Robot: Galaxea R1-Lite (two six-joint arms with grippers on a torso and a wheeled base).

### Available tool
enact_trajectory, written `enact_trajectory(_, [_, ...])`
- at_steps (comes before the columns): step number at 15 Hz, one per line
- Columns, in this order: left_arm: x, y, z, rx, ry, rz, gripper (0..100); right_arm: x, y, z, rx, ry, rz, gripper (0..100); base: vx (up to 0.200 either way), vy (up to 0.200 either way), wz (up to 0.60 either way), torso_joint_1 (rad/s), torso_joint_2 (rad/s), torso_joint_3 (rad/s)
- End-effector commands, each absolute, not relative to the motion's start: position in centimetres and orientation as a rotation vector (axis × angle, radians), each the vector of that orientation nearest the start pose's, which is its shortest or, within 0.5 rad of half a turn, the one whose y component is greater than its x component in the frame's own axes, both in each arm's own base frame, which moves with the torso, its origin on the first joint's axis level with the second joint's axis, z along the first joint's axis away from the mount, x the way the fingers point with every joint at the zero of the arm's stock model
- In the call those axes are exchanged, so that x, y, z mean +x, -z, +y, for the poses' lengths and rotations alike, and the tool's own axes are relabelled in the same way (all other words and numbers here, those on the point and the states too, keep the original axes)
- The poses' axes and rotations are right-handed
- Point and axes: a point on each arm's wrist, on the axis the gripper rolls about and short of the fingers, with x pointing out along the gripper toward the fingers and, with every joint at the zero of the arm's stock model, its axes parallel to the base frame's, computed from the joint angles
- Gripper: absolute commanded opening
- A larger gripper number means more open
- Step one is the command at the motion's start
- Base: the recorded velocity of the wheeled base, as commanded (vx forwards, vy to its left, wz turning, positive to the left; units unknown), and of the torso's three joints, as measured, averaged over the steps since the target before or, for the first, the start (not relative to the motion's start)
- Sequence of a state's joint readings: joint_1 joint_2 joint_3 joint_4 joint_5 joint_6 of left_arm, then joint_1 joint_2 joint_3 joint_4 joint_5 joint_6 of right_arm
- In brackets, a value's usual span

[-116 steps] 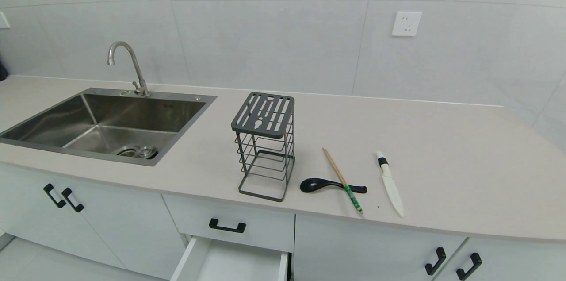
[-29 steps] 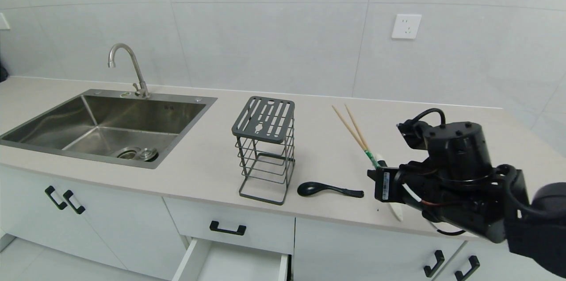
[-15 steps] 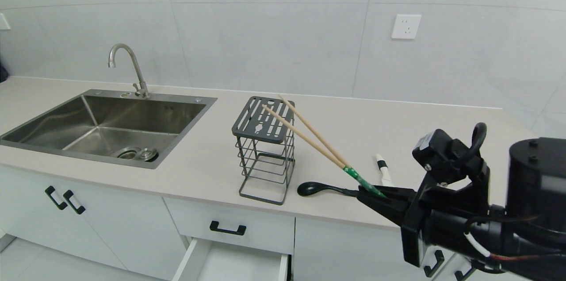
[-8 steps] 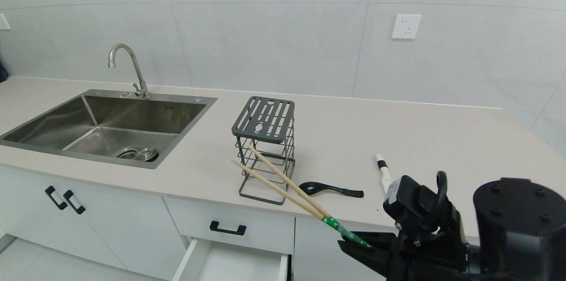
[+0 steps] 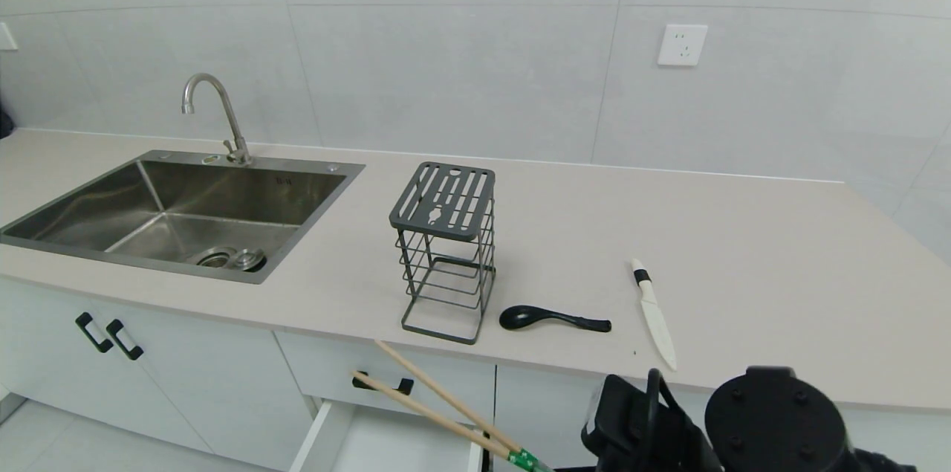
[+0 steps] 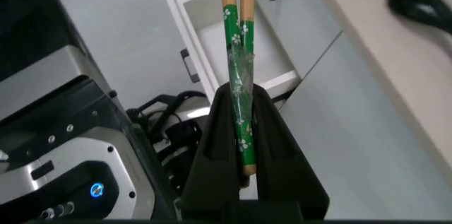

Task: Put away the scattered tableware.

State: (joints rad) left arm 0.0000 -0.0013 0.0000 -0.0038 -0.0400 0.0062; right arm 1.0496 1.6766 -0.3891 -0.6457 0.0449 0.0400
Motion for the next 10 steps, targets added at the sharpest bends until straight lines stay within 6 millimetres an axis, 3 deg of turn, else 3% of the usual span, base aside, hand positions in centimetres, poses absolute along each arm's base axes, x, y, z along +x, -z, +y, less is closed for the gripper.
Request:
enact_trajectory(1, [-2.3,-7.6,-0.1,0.006,0.040,-0.003,100,11.3,-8.3,21.4,-0.314,-1.067,0.633,0,0.000,0.000,0.00,0.000,0.00,0.000])
enact_trajectory(3, [-2.3,-7.6,-0.1,0.006,0.040,-0.005,100,11.6,-8.7,22.0,-0.303,-1.072,0.609,0,0.000,0.000,0.00,0.000,0.00,0.000])
enact_trajectory(10, [-2.3,-7.6,-0.1,0.006,0.040,-0.005,100,11.9,-7.2,22.6,-0.337,-1.062,0.664,0,0.000,0.000,0.00,0.000,0.00,0.000])
